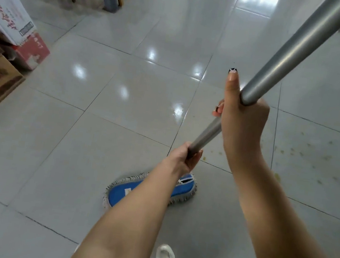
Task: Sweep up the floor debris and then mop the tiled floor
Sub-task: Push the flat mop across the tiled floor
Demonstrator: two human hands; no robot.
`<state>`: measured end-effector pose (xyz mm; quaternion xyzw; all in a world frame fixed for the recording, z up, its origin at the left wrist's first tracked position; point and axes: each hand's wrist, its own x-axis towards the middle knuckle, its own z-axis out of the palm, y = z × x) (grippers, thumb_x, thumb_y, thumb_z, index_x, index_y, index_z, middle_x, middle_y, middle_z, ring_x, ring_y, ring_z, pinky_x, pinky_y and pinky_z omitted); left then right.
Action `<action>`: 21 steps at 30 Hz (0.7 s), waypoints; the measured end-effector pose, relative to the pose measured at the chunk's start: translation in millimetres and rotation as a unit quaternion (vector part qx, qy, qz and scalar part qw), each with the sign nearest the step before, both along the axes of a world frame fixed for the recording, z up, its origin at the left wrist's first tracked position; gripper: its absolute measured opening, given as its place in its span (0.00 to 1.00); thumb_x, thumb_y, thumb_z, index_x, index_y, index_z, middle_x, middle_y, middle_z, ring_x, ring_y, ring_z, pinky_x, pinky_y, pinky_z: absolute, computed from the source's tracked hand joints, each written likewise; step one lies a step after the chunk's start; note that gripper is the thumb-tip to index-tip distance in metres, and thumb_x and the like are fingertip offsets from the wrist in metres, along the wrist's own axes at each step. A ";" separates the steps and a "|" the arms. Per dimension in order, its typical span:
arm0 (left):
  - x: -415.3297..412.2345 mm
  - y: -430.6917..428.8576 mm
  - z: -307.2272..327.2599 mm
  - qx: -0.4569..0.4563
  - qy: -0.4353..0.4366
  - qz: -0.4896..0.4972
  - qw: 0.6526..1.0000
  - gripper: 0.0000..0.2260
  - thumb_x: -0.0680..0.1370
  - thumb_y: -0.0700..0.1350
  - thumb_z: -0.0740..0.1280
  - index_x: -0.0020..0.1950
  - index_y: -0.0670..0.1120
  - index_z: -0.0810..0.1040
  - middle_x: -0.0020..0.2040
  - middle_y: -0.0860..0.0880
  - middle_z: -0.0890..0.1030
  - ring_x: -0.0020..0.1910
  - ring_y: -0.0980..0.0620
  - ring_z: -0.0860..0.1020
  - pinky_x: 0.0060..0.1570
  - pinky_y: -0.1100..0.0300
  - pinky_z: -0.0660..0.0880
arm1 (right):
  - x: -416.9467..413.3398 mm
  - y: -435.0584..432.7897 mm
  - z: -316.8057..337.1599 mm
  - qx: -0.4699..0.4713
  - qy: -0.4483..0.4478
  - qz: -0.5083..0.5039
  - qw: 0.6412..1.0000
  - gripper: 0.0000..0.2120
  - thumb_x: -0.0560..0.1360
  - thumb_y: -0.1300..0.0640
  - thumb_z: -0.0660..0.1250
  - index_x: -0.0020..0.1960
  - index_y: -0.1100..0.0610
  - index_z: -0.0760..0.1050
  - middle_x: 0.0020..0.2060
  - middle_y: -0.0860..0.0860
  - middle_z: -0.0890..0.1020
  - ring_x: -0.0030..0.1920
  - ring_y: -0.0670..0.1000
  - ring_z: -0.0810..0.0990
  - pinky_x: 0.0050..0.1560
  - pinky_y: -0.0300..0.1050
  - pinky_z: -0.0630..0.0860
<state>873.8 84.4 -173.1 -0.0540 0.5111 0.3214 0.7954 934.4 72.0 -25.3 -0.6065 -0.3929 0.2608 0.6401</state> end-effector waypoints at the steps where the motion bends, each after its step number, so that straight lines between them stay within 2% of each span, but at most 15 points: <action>1: -4.9 6.5 1.3 0.003 -0.003 -0.017 1.000 0.08 0.77 0.39 0.64 0.40 0.36 0.72 0.32 0.44 0.74 0.19 0.54 0.76 0.29 0.65 0.77 | -5.0 -0.2 2.4 0.001 -0.010 -0.008 1.000 0.21 0.75 0.46 0.66 0.33 0.63 0.71 0.21 0.49 0.72 0.22 0.45 0.76 0.28 0.39 0.77; 3: -18.7 20.6 4.1 0.011 -0.001 -0.073 0.997 0.09 0.78 0.40 0.64 0.41 0.36 0.72 0.30 0.44 0.76 0.18 0.54 0.76 0.30 0.64 0.77 | -17.0 0.0 6.9 -0.001 -0.025 -0.028 0.999 0.21 0.75 0.45 0.66 0.36 0.63 0.72 0.22 0.50 0.73 0.23 0.45 0.78 0.28 0.35 0.75; 5: -36.3 34.8 5.0 0.026 0.009 -0.145 0.989 0.10 0.78 0.43 0.63 0.42 0.37 0.72 0.25 0.44 0.78 0.19 0.54 0.76 0.25 0.66 0.77 | -33.5 1.4 10.9 -0.005 -0.042 -0.053 0.998 0.22 0.75 0.45 0.66 0.38 0.65 0.74 0.22 0.49 0.75 0.24 0.43 0.79 0.29 0.31 0.73; 6: -47.3 41.1 4.7 0.037 0.012 -0.178 0.983 0.10 0.79 0.44 0.63 0.43 0.37 0.72 0.25 0.44 0.78 0.19 0.54 0.76 0.22 0.66 0.76 | -44.7 1.2 11.2 -0.007 -0.050 -0.068 0.996 0.22 0.75 0.45 0.66 0.39 0.67 0.75 0.23 0.49 0.75 0.24 0.42 0.79 0.29 0.30 0.73; 8: -71.0 52.7 2.8 0.051 0.013 -0.218 0.975 0.09 0.78 0.44 0.64 0.45 0.37 0.73 0.30 0.43 0.79 0.21 0.54 0.78 0.21 0.66 0.76 | -71.1 -0.3 8.9 -0.025 -0.066 -0.104 0.992 0.24 0.74 0.45 0.66 0.41 0.68 0.76 0.24 0.48 0.77 0.25 0.40 0.79 0.30 0.29 0.73; 10: -97.3 62.5 -0.6 0.064 0.004 -0.231 0.971 0.08 0.78 0.43 0.65 0.46 0.38 0.73 0.39 0.42 0.78 0.25 0.53 0.80 0.26 0.64 0.79 | -100.7 -1.6 2.2 -0.051 -0.073 -0.130 0.987 0.25 0.73 0.43 0.67 0.41 0.67 0.77 0.25 0.46 0.79 0.23 0.38 0.77 0.29 0.30 0.72; 12: -127.4 69.9 -1.2 0.080 -0.020 -0.230 0.970 0.07 0.77 0.41 0.66 0.49 0.37 0.73 0.46 0.41 0.79 0.32 0.51 0.81 0.38 0.62 0.81 | -134.3 -1.7 -9.4 -0.079 -0.076 -0.146 0.983 0.26 0.71 0.41 0.67 0.41 0.67 0.78 0.26 0.47 0.80 0.22 0.38 0.76 0.28 0.32 0.71; 13: -141.6 71.5 0.0 0.085 -0.043 -0.233 0.968 0.09 0.76 0.39 0.67 0.53 0.37 0.73 0.50 0.40 0.79 0.36 0.50 0.82 0.43 0.59 0.81 | -147.7 -1.0 -15.3 -0.093 -0.069 -0.153 0.982 0.27 0.71 0.40 0.67 0.42 0.67 0.79 0.27 0.50 0.80 0.21 0.39 0.75 0.28 0.33 0.70; 15: -170.9 77.6 -0.9 0.088 -0.083 -0.243 0.962 0.13 0.75 0.37 0.67 0.57 0.36 0.71 0.55 0.36 0.78 0.39 0.47 0.83 0.47 0.56 0.79 | -170.4 4.8 -24.7 -0.125 -0.038 -0.172 0.976 0.28 0.69 0.38 0.67 0.42 0.66 0.79 0.29 0.53 0.81 0.21 0.39 0.74 0.27 0.32 0.69; 18: -201.8 86.9 6.0 0.093 -0.117 -0.263 0.953 0.09 0.76 0.39 0.68 0.47 0.38 0.68 0.50 0.30 0.77 0.38 0.44 0.83 0.44 0.54 0.79 | -180.2 17.3 -28.9 -0.149 0.010 -0.209 0.966 0.21 0.69 0.39 0.68 0.40 0.58 0.78 0.31 0.48 0.83 0.23 0.36 0.76 0.25 0.26 0.68; 21: -213.2 98.6 14.0 0.103 -0.120 -0.298 0.941 0.11 0.76 0.43 0.68 0.45 0.40 0.66 0.51 0.31 0.76 0.39 0.44 0.83 0.44 0.54 0.80 | -182.3 29.3 -26.9 -0.178 -0.015 -0.169 0.969 0.14 0.69 0.43 0.72 0.34 0.51 0.74 0.35 0.54 0.84 0.30 0.42 0.81 0.26 0.24 0.71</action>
